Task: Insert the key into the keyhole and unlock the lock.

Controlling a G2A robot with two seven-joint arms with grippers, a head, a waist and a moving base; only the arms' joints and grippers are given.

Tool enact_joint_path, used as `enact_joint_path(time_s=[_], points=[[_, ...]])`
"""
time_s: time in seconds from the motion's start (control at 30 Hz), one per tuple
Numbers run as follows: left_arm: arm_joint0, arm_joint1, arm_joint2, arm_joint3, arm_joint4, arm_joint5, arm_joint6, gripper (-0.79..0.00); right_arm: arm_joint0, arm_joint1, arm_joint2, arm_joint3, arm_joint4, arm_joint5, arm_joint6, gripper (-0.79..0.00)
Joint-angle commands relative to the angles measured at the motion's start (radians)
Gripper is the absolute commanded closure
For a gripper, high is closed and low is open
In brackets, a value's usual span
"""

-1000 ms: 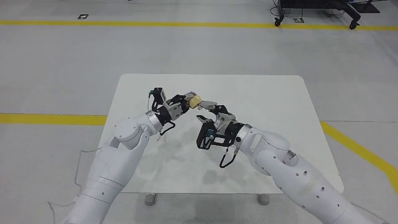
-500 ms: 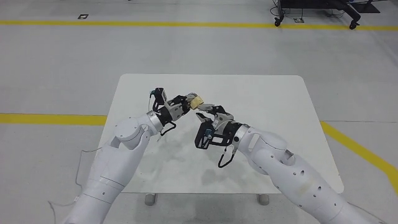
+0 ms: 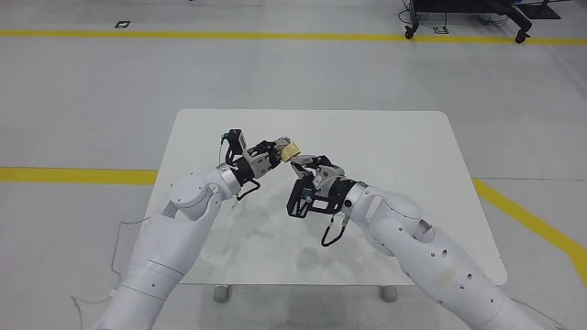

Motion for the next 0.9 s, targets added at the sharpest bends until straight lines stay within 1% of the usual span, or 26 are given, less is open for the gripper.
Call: enact_joint_path(time_s=[0.0,0.13,0.3,0.47,0.67,0.87], points=[[0.001,0.0,-0.001,-0.001,0.002,-0.002,0.0,0.0,-0.002,-0.002,0.003,0.002,0.011,0.004,-0.002,0.0],[0.001,-0.001,-0.002,-0.001,0.004,-0.003,0.0,0.0,-0.011,-0.007,0.018,0.005,0.038,0.026,-0.008,0.0],[0.003,-0.001,-0.005,-0.004,0.008,-0.007,0.005,0.0,-0.021,-0.01,0.032,0.005,0.054,0.019,-0.025,0.0],[0.009,-0.001,-0.008,-0.011,0.017,-0.02,0.011,0.0,-0.031,-0.015,0.053,0.015,0.131,0.014,-0.061,0.0],[0.017,-0.001,-0.005,-0.024,0.056,-0.049,0.024,0.0,-0.042,-0.028,0.084,0.066,0.353,0.003,-0.133,0.0],[0.027,-0.001,-0.005,-0.035,0.08,-0.078,0.041,0.0,-0.043,-0.04,0.103,0.129,0.565,-0.057,-0.221,0.0]])
